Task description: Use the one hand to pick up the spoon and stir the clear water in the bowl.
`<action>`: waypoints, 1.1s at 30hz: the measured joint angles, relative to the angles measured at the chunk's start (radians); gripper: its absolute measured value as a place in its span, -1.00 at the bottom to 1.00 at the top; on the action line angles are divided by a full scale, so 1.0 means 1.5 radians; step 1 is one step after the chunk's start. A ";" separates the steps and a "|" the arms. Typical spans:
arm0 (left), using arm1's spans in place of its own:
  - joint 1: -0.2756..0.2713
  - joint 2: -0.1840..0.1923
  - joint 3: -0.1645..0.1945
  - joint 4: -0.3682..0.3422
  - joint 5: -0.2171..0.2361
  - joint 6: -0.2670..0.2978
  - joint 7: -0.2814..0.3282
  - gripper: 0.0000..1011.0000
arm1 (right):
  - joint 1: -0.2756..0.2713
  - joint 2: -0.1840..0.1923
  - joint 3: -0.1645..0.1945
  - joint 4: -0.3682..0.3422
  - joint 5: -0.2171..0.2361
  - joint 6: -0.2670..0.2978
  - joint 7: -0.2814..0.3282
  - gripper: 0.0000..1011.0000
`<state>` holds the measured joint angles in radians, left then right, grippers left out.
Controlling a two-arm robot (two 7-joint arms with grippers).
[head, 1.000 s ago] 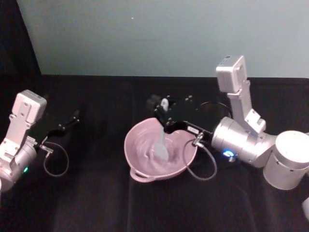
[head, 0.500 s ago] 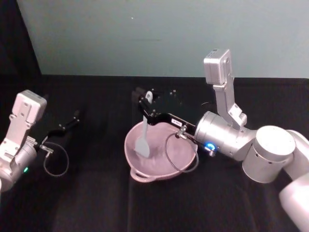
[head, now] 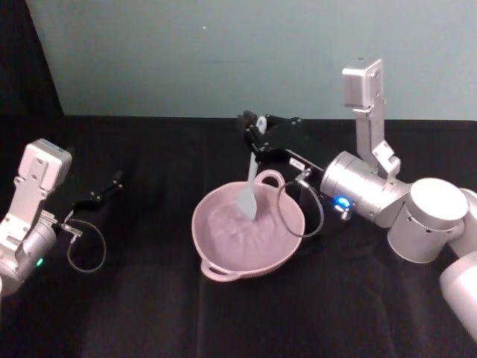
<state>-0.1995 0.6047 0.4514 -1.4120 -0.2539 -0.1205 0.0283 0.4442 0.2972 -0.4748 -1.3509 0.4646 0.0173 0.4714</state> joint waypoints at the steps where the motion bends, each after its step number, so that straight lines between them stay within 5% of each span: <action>1: 0.000 0.000 0.000 0.000 0.000 0.000 0.000 1.00 | -0.001 0.002 0.002 -0.001 0.000 0.000 -0.001 -0.79; 19: 0.000 0.000 0.000 0.000 0.000 0.000 0.000 1.00 | -0.053 0.050 0.020 -0.089 -0.006 0.022 -0.013 -0.79; 33: 0.000 0.000 0.000 0.000 0.000 0.000 0.000 1.00 | -0.089 0.048 -0.016 -0.141 -0.005 0.032 0.002 -0.79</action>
<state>-0.1995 0.6047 0.4514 -1.4120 -0.2539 -0.1205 0.0283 0.3109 0.3692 -0.4991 -1.5626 0.4563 0.0654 0.4740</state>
